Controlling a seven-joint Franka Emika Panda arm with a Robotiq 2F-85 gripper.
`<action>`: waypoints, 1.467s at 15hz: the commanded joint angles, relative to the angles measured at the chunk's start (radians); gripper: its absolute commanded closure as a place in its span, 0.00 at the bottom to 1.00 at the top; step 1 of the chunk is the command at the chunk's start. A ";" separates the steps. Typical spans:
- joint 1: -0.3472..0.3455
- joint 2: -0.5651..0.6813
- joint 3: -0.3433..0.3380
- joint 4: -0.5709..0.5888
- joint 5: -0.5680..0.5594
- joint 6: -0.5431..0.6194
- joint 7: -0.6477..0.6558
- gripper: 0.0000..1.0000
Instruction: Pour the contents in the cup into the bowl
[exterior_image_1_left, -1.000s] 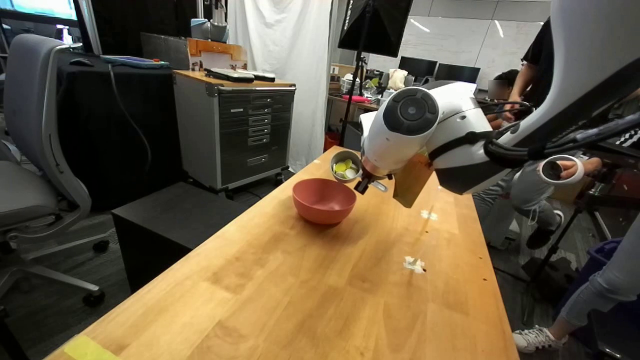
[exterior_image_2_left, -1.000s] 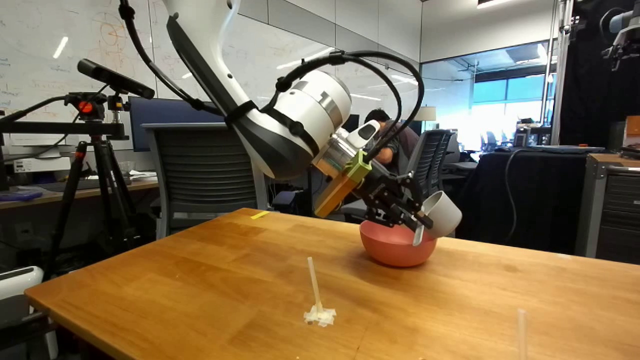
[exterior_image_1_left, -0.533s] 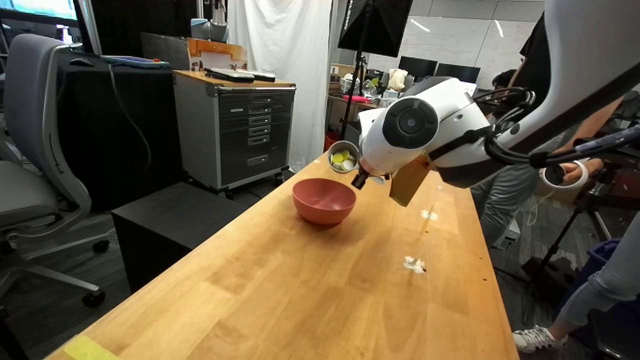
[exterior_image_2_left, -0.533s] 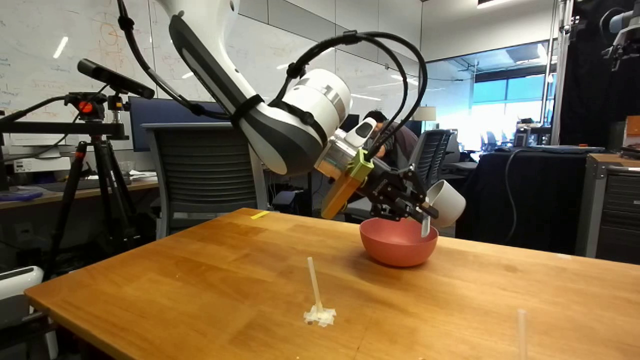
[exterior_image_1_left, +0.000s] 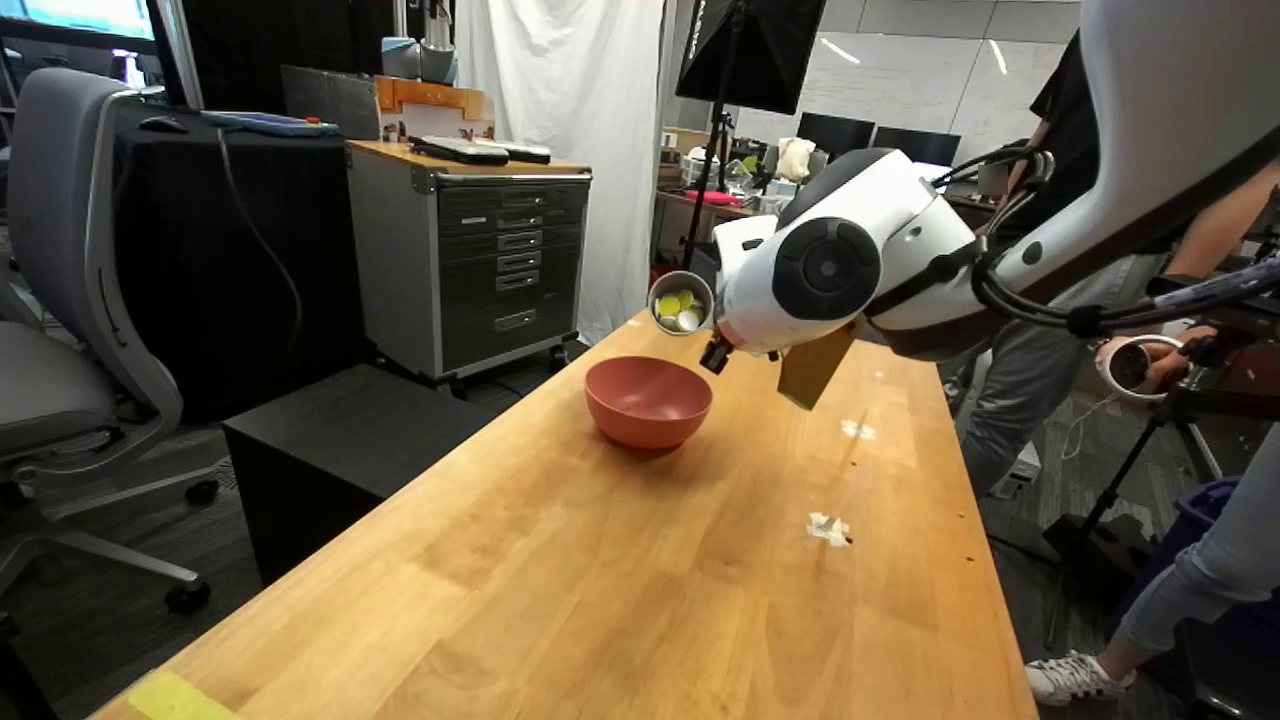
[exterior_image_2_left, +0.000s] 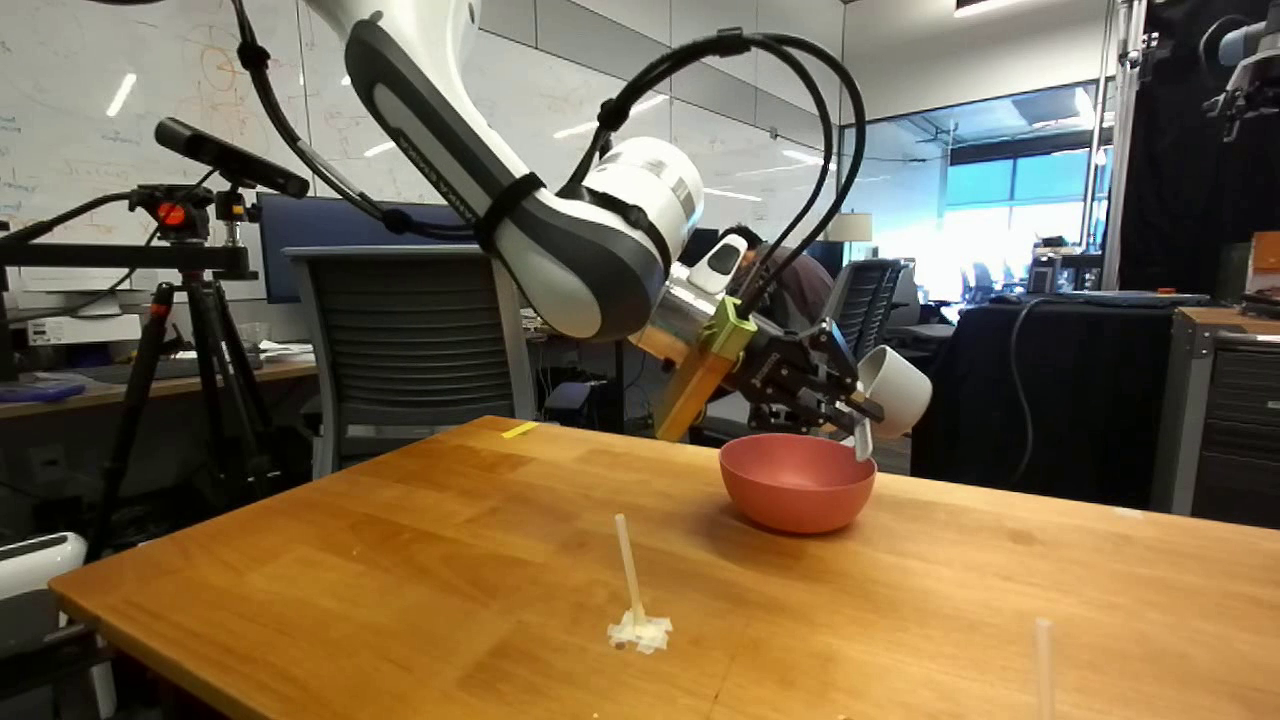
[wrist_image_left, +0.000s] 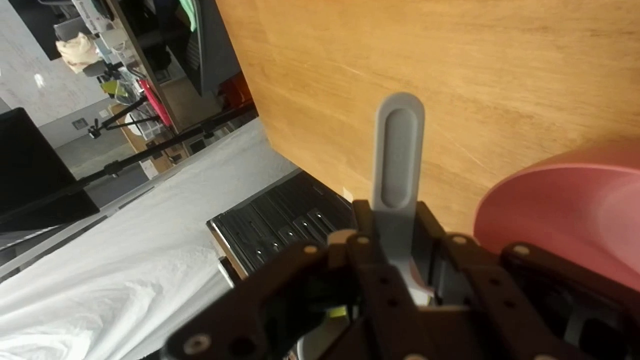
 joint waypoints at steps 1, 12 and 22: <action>0.031 0.028 -0.037 0.037 -0.103 -0.025 0.096 0.88; 0.028 0.015 -0.016 0.044 -0.313 -0.124 0.198 0.88; -0.154 -0.054 0.426 -0.112 -0.532 -0.592 0.292 0.88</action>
